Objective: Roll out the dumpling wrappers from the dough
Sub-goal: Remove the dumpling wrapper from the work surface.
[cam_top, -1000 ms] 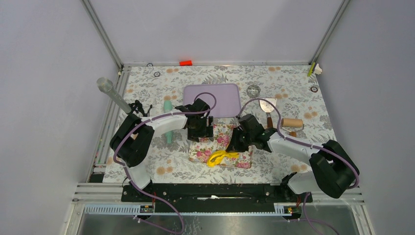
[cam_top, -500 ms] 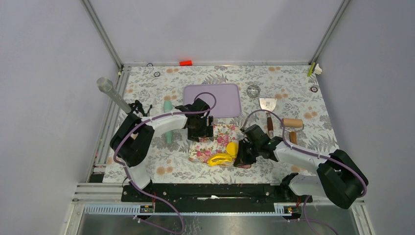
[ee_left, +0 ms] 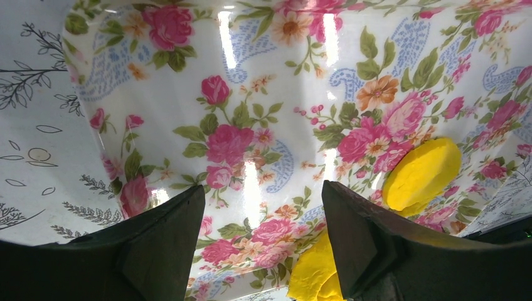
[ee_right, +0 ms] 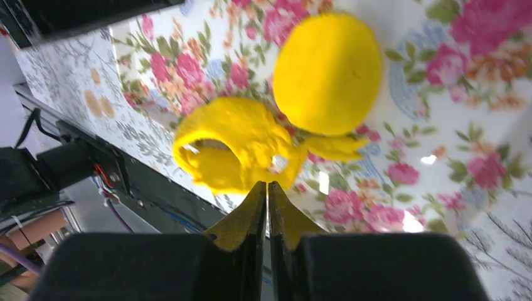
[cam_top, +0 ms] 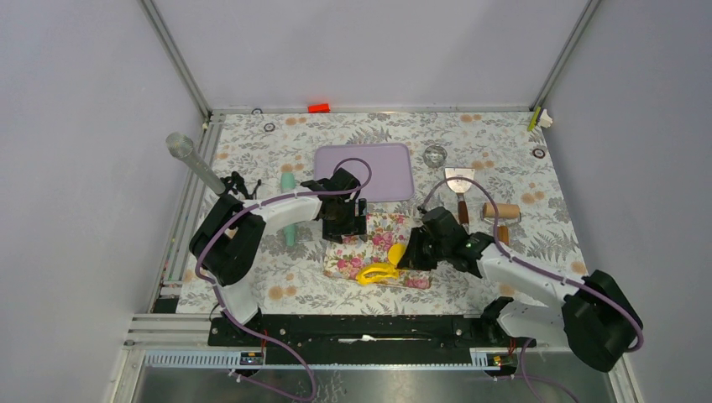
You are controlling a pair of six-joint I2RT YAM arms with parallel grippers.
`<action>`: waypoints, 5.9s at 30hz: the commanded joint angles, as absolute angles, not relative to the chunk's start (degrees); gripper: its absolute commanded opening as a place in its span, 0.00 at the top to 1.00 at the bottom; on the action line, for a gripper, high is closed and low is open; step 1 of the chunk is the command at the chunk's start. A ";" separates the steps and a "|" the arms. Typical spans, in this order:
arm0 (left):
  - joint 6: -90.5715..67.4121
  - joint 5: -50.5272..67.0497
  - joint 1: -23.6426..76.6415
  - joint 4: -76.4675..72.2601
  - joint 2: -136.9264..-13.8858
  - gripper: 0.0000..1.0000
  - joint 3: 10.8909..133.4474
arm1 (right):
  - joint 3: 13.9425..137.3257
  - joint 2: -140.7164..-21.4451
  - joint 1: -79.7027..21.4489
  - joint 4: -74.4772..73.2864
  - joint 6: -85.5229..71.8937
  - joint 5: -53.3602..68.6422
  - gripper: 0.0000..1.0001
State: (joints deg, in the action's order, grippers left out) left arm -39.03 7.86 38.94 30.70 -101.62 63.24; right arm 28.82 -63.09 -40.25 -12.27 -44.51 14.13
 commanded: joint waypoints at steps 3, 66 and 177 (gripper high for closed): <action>-37.81 7.25 38.83 31.38 -104.85 0.25 61.74 | 34.98 -73.85 -43.31 -3.00 -46.48 12.01 0.89; -37.61 8.09 38.76 31.11 -104.62 0.25 61.44 | 39.52 -84.47 -50.91 -2.81 -48.89 10.24 0.74; -33.80 5.55 45.97 39.00 -92.78 0.24 67.30 | 28.89 -57.71 -45.26 -21.71 -54.31 -9.64 0.68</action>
